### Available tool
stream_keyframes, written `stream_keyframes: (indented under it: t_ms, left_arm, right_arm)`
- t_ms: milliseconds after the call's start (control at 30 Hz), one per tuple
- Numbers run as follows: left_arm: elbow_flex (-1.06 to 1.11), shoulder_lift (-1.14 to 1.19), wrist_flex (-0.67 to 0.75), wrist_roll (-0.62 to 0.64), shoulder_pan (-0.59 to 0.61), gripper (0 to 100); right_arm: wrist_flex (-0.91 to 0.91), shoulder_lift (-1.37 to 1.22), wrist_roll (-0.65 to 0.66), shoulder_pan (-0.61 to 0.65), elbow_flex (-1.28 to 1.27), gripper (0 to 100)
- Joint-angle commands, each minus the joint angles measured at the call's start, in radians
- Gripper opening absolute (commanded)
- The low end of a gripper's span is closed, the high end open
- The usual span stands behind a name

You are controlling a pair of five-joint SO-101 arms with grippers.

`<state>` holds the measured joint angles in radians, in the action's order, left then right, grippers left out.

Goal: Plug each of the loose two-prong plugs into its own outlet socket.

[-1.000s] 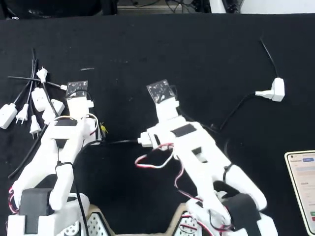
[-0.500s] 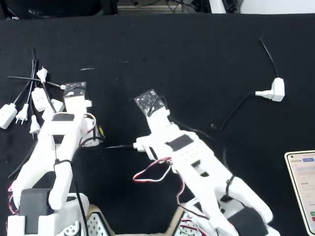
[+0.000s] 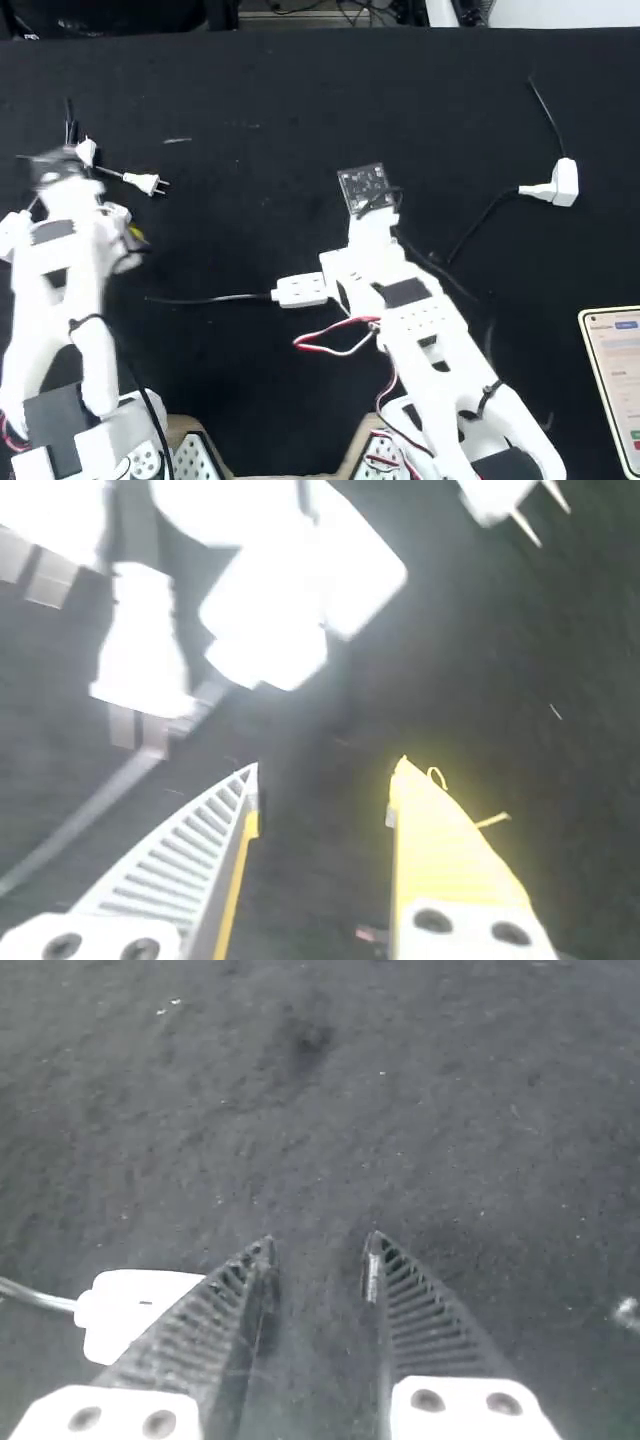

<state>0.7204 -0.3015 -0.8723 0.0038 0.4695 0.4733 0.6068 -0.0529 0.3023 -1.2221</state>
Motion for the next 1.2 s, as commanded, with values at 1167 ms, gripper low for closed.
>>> stream_keyframes:
  t_ms: [1167]
  left_arm:
    - [-1.090,0.859,-0.431,-0.301,0.191,21]
  right_arm:
    - [-0.071,0.024,-0.005,-0.025,-0.016,14.1]
